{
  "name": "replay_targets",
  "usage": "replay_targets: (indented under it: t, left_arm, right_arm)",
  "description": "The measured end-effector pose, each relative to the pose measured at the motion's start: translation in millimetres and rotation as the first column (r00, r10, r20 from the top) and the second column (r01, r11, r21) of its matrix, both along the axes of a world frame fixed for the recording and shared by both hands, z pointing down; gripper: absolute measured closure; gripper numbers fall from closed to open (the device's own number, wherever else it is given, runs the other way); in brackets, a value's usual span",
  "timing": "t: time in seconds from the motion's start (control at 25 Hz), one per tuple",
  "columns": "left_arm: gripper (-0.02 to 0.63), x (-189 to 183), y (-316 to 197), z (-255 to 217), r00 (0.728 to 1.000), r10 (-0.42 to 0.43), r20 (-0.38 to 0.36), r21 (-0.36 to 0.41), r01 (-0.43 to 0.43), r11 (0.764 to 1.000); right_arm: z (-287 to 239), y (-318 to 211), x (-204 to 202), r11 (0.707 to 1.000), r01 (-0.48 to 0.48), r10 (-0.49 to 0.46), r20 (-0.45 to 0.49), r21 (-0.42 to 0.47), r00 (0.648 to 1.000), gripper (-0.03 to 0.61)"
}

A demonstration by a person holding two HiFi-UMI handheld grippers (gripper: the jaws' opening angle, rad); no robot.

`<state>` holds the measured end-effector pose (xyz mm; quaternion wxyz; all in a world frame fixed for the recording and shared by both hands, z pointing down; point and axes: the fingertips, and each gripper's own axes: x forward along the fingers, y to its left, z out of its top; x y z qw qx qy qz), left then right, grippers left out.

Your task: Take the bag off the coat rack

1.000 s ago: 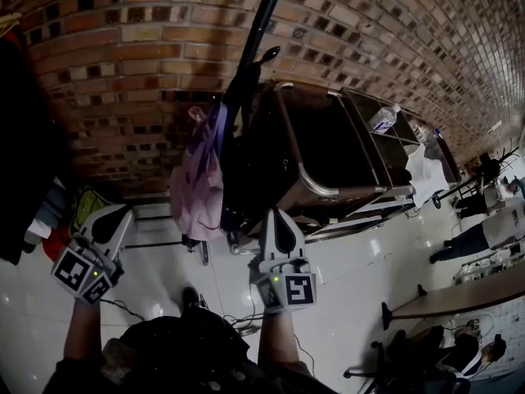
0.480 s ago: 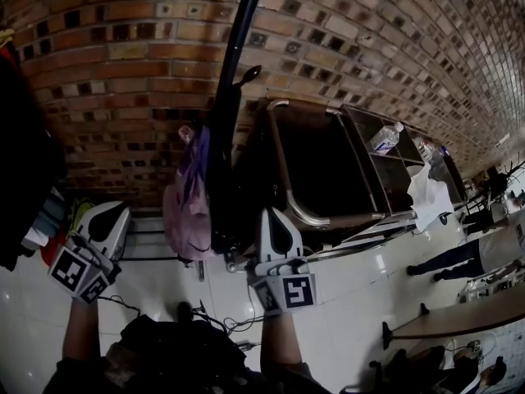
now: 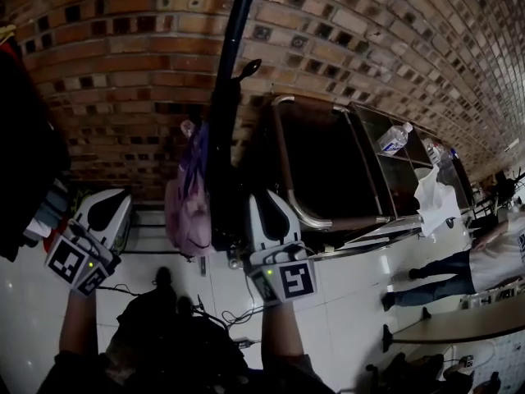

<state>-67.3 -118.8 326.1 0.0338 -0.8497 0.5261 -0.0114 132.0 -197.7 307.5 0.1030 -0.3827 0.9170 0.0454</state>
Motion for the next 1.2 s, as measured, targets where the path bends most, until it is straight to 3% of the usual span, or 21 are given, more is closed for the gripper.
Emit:
replay_targets:
  t: [0.2, 0.72, 0.92, 1.2]
  left_arm:
    - [0.598, -7, -13, -4, 1.0, 0.009, 0.001, 0.012, -0.009, 1.0]
    - [0.598, -27, -88, -1, 0.996, 0.083, -0.014, 0.029, -0.083, 0.996]
    - [0.6, -38, -116, 1, 0.994, 0.108, -0.023, 0.031, -0.107, 0.994]
    - [0.598, -47, -154, 1, 0.99, 0.136, -0.022, 0.018, -0.136, 0.991]
  right_arm:
    - [-6, -12, -14, 0.999, 0.018, -0.018, -0.016, 0.04, 1.0, 0.457]
    - [-2, -75, -69, 0.995, 0.095, -0.095, -0.008, -0.013, 0.995, 0.284]
    - [0, -104, -85, 0.994, 0.103, -0.103, 0.0, -0.022, 0.995, 0.282]
    - [-13, -129, -95, 0.972, 0.235, -0.234, 0.077, -0.002, 0.969, 0.272]
